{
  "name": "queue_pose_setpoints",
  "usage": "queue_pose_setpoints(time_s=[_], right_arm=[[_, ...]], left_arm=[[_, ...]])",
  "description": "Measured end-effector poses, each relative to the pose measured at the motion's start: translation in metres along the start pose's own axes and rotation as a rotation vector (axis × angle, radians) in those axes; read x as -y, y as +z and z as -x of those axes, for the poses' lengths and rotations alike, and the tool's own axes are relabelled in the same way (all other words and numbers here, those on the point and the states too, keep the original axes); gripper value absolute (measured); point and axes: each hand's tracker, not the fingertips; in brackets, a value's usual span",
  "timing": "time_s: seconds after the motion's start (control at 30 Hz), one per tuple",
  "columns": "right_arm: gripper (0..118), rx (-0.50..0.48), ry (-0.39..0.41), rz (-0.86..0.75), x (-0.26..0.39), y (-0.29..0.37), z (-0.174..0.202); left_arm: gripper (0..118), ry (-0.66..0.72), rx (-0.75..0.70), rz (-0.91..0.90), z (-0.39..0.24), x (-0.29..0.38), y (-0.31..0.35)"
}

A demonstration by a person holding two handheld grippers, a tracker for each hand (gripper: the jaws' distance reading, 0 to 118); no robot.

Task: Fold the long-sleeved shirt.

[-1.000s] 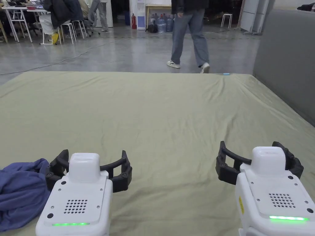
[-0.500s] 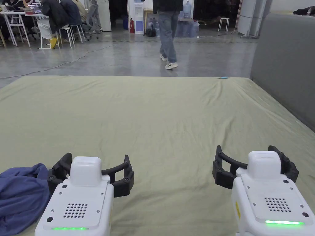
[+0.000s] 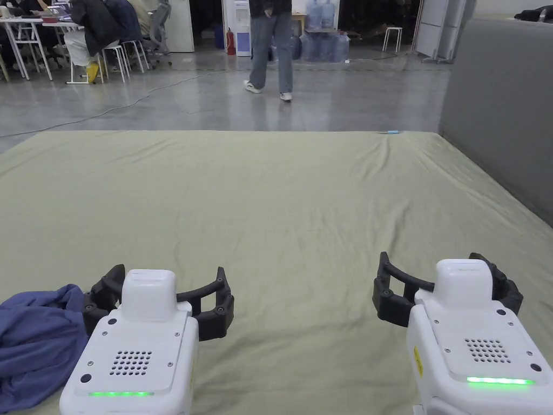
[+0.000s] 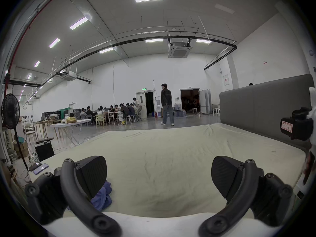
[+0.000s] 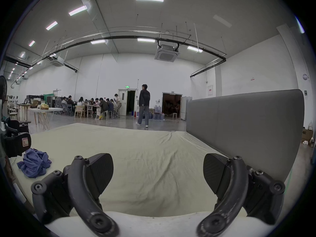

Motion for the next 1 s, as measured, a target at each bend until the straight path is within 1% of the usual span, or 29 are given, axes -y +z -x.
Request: queue_pose_setpoints(time_s=[0.07, 0.13, 0.37, 0.67, 0.83, 1.0], right_arm=[[107, 0.005, 0.022, -0.013, -0.0005, 0.001, 0.0015], [107, 0.002, 0.027, -0.015, -0.0018, 0.0004, 0.0019], [107, -0.004, 0.002, -0.017, -0.0029, -0.0021, 0.0011], [107, 0.007, -0.011, -0.008, -0.0014, -0.0057, -0.002], [107, 0.014, 0.002, -0.003, -0.002, -0.0068, -0.0036], [107, 0.023, 0.001, 0.0, -0.002, -0.0078, -0.0039]], left_arm=[[117, 0.0, 0.006, -0.003, -0.0004, 0.0003, 0.0004], [117, -0.005, 0.005, -0.007, -0.0013, 0.0005, 0.0006], [117, 0.026, 0.012, -0.005, 0.0009, -0.0014, -0.0008], [118, 0.008, 0.016, -0.002, -0.0018, -0.0018, -0.0065], [117, 0.002, 0.015, 0.002, -0.0034, -0.0009, -0.0069], [117, 0.009, 0.044, 0.013, -0.004, -0.0009, -0.0085]])
